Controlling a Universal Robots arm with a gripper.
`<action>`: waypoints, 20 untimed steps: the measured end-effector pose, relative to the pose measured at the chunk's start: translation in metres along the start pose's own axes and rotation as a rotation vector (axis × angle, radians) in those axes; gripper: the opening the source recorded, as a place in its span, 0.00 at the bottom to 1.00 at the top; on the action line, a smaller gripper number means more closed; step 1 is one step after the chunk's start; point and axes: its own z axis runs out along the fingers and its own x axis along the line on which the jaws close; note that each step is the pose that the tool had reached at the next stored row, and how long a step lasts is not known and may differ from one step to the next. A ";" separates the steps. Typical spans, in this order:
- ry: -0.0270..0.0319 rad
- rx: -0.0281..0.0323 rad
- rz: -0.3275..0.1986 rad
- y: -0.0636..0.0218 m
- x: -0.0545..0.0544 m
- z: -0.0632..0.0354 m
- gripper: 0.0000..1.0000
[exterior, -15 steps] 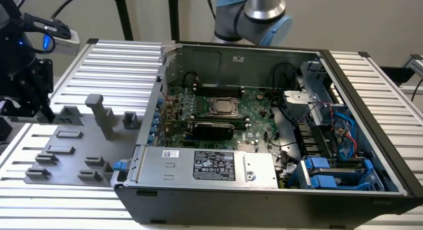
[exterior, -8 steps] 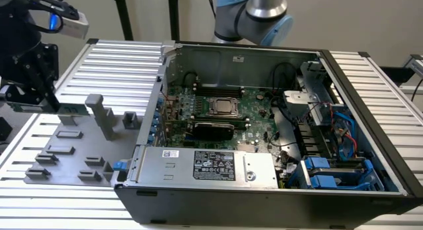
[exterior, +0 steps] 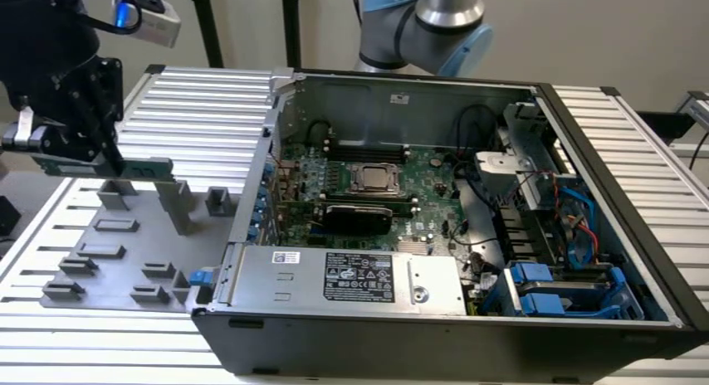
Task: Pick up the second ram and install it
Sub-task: 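Pick up the second ram and move it above second insertion slot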
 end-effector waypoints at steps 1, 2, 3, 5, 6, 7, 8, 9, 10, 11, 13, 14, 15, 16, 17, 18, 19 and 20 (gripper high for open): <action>-0.0010 -0.0001 0.000 -0.0038 0.000 -0.0018 0.14; -0.0021 -0.0002 0.000 -0.0075 0.000 -0.0034 0.14; -0.0035 -0.0002 0.000 -0.0115 -0.001 -0.0050 0.14; -0.0067 -0.0003 0.000 -0.0194 -0.001 -0.0080 0.14; -0.0083 -0.0004 0.000 -0.0234 -0.001 -0.0095 0.14; -0.0099 -0.0004 0.000 -0.0271 -0.002 -0.0109 0.14; -0.0113 -0.0005 0.000 -0.0307 -0.002 -0.0121 0.14; -0.0127 -0.0004 0.000 -0.0344 -0.002 -0.0133 0.14; -0.0141 -0.0004 0.000 -0.0380 -0.003 -0.0143 0.14; -0.0156 -0.0005 0.000 -0.0414 -0.003 -0.0152 0.14; -0.0189 -0.0007 -0.001 -0.0479 -0.004 -0.0161 0.14; -0.0207 -0.0007 -0.001 -0.0514 -0.004 -0.0164 0.14; -0.0223 -0.0007 -0.001 -0.0548 -0.005 -0.0166 0.14; -0.0237 -0.0008 -0.001 -0.0584 -0.005 -0.0169 0.14; -0.0248 -0.0008 -0.001 -0.0617 -0.006 -0.0170 0.14; -0.0256 -0.0008 -0.001 -0.0650 -0.006 -0.0172 0.14; -0.0263 -0.0009 -0.001 -0.0682 -0.007 -0.0173 0.14; -0.0271 -0.0009 -0.001 -0.0715 -0.008 -0.0174 0.14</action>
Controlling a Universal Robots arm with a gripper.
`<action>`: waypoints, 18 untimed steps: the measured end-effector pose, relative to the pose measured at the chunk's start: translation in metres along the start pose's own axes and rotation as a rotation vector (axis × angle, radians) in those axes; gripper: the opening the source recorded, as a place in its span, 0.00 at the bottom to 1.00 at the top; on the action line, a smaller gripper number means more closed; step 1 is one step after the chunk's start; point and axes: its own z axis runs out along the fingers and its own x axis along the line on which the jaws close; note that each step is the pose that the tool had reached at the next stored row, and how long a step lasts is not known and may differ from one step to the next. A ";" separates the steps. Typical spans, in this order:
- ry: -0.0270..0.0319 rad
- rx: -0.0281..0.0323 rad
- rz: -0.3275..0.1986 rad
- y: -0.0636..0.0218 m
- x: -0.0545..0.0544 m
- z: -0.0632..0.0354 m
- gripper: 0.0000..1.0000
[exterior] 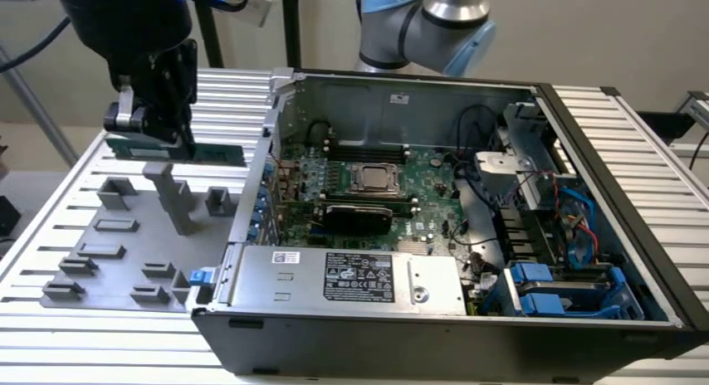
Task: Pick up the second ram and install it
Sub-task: 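Pick up the second ram and move it above second insertion slot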
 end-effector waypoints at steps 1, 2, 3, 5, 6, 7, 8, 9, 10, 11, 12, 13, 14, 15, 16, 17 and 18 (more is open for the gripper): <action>-0.0005 0.0000 0.000 -0.0031 -0.001 -0.0001 0.14; -0.0010 -0.0001 0.000 -0.0064 -0.001 -0.0002 0.14; -0.0015 -0.0001 0.000 -0.0098 -0.002 -0.0003 0.14; -0.0021 0.0000 0.000 -0.0162 -0.004 -0.0004 0.14; -0.0022 0.0000 0.000 -0.0194 -0.005 -0.0004 0.14; -0.0023 -0.0001 0.000 -0.0228 -0.006 -0.0006 0.14; -0.0025 -0.0001 0.000 -0.0259 -0.006 -0.0006 0.14; -0.0027 -0.0001 0.000 -0.0293 -0.007 -0.0007 0.14; -0.0029 -0.0001 0.000 -0.0326 -0.008 -0.0007 0.14; -0.0030 -0.0001 0.000 -0.0358 -0.009 -0.0008 0.14; -0.0031 -0.0001 0.000 -0.0391 -0.010 -0.0008 0.14; -0.0032 -0.0002 0.000 -0.0426 -0.011 -0.0009 0.14; -0.0032 -0.0002 0.000 -0.0458 -0.012 -0.0010 0.14; -0.0032 -0.0002 0.000 -0.0490 -0.013 -0.0011 0.14; -0.0034 -0.0001 0.000 -0.0520 -0.014 -0.0011 0.14; -0.0033 -0.0001 0.000 -0.0551 -0.015 -0.0011 0.14; -0.0033 -0.0001 0.000 -0.0581 -0.017 -0.0012 0.14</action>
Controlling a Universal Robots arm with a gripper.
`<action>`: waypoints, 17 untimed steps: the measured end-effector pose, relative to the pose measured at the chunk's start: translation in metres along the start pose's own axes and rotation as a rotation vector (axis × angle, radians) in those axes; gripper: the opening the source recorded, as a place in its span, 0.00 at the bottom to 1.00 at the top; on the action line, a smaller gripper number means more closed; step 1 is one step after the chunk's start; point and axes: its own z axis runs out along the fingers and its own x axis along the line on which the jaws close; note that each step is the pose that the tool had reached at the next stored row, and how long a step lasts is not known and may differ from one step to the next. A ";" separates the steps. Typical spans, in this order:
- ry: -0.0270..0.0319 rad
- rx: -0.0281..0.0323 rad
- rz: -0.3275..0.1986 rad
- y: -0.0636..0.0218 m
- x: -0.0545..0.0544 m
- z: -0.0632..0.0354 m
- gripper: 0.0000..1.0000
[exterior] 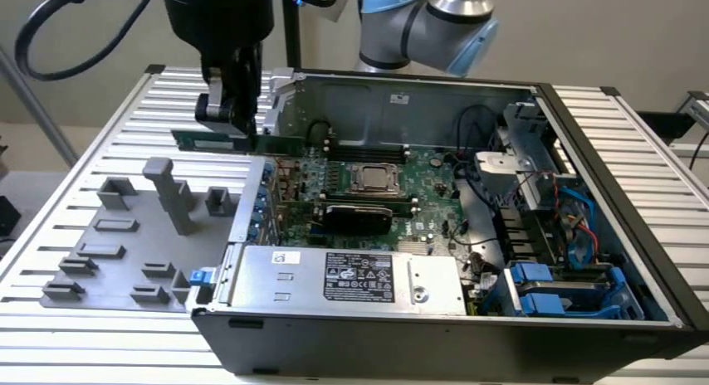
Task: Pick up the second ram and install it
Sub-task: 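Pick up the second ram and move it above second insertion slot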
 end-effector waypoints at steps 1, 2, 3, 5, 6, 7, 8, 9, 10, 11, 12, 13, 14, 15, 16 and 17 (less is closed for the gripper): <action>-0.0001 0.0000 0.000 -0.0030 -0.001 0.0000 0.14; 0.0001 -0.0001 0.000 -0.0059 -0.003 -0.0001 0.14; 0.0000 0.0000 0.000 -0.0090 -0.004 -0.0001 0.14; 0.0000 0.0000 0.000 -0.0149 -0.007 -0.0001 0.14; -0.0001 0.0000 0.000 -0.0179 -0.009 -0.0001 0.14; -0.0001 0.0000 0.000 -0.0209 -0.010 -0.0001 0.14; 0.0001 -0.0001 0.000 -0.0239 -0.012 -0.0002 0.14; 0.0000 0.0000 0.000 -0.0270 -0.014 -0.0001 0.14; 0.0000 0.0000 0.000 -0.0298 -0.016 -0.0001 0.14; -0.0001 0.0001 0.000 -0.0328 -0.018 -0.0001 0.14; 0.0000 0.0000 0.000 -0.0358 -0.020 -0.0001 0.14; 0.0000 0.0000 0.000 -0.0389 -0.022 -0.0001 0.14; -0.0001 0.0000 0.000 -0.0420 -0.024 0.0000 0.14; 0.0000 0.0000 0.000 -0.0451 -0.026 0.0000 0.14; 0.0000 -0.0001 0.000 -0.0481 -0.028 0.0001 0.14; 0.0001 0.0000 0.000 -0.0515 -0.030 0.0003 0.14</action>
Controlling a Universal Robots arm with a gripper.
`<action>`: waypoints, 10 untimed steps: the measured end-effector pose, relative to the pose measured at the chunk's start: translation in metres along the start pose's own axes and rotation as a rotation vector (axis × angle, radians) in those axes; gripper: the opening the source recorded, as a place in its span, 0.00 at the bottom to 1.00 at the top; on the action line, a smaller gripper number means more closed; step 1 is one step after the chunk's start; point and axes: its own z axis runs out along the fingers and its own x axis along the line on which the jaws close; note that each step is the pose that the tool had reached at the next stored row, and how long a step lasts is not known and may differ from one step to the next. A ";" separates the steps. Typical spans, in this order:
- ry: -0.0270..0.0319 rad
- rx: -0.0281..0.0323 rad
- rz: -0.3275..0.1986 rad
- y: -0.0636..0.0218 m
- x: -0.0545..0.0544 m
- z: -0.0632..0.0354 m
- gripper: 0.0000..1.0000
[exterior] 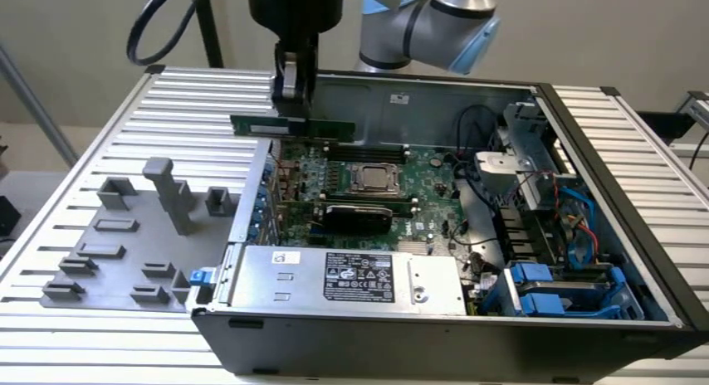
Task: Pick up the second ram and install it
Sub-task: 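Pick up the second ram and move it above second insertion slot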
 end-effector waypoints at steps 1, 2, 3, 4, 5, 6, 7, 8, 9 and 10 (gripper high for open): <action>-0.0001 0.0000 0.000 -0.0034 -0.002 0.0003 0.14; -0.0001 0.0000 0.000 -0.0069 -0.004 0.0007 0.14; -0.0002 0.0001 0.000 -0.0104 -0.007 0.0011 0.14; -0.0001 0.0000 0.000 -0.0142 -0.009 0.0016 0.14; 0.0000 0.0000 0.000 -0.0177 -0.012 0.0023 0.14; 0.0000 0.0000 0.000 -0.0214 -0.014 0.0031 0.14; -0.0001 0.0000 0.000 -0.0249 -0.017 0.0039 0.14; 0.0000 0.0000 0.000 -0.0284 -0.019 0.0049 0.14; -0.0001 0.0000 0.000 -0.0317 -0.022 0.0062 0.14; -0.0001 0.0000 0.000 -0.0351 -0.025 0.0077 0.14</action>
